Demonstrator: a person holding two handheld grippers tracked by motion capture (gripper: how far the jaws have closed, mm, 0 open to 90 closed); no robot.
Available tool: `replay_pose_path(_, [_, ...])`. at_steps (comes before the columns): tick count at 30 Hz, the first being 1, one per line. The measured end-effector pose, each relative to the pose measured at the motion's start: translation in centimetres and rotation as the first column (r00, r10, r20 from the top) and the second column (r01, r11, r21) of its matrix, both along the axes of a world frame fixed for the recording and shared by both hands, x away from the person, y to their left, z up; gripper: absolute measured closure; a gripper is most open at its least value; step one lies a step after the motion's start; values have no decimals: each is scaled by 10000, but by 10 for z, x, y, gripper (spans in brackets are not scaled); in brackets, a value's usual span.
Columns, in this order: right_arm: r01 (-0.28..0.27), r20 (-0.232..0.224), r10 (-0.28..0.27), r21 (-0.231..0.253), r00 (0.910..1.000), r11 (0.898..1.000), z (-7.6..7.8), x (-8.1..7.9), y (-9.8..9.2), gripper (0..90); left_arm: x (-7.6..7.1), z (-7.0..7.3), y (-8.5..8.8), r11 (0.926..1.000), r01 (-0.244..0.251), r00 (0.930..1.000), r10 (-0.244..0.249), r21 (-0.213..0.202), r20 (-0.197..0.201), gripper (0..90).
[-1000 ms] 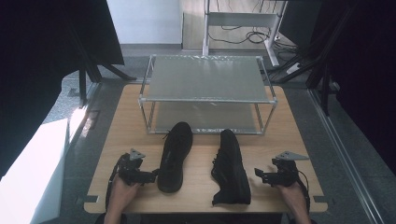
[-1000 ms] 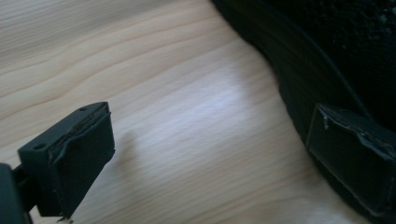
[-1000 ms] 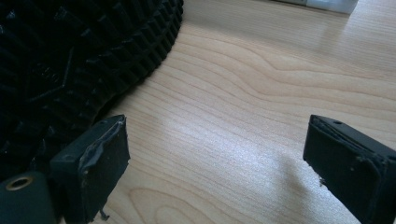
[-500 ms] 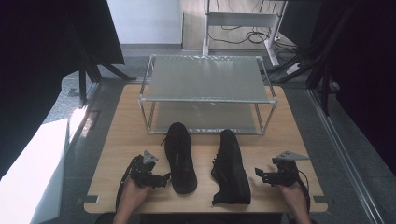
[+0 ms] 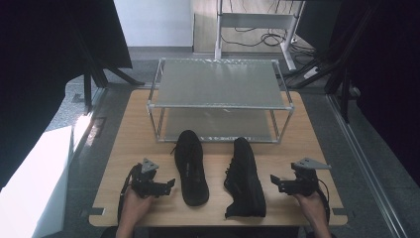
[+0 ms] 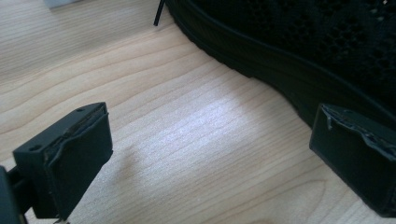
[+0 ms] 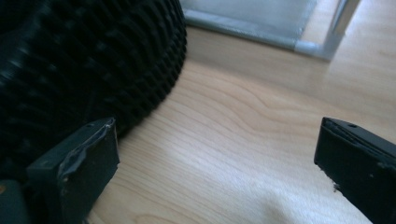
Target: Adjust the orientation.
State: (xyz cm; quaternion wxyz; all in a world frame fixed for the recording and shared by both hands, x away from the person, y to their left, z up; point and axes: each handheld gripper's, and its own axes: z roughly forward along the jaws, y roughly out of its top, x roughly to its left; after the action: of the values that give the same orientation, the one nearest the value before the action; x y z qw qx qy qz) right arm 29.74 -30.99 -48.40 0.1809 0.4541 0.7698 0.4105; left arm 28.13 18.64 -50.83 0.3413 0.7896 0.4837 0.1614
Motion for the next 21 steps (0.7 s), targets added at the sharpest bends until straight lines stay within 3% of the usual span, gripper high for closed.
replay_pose_path(8, [-383, 611, 391, -136, 9974, 9992, 22, -4, 15, 0, 1, -3, -3, 9994, 74, 10000, -74, 334, -2, 0])
replay_pose_path(12, [-935, 842, 936, -54, 9920, 9956, 35, -9, 33, 0, 1, -3, -2, 9994, 7, 10000, -6, 344, -21, 0])
replay_pose_path(21, [-1659, 780, 1672, -235, 9828, 9859, 34, -13, 71, 0, 2, -6, -3, 9982, 41, 9999, -31, 606, -169, 0])
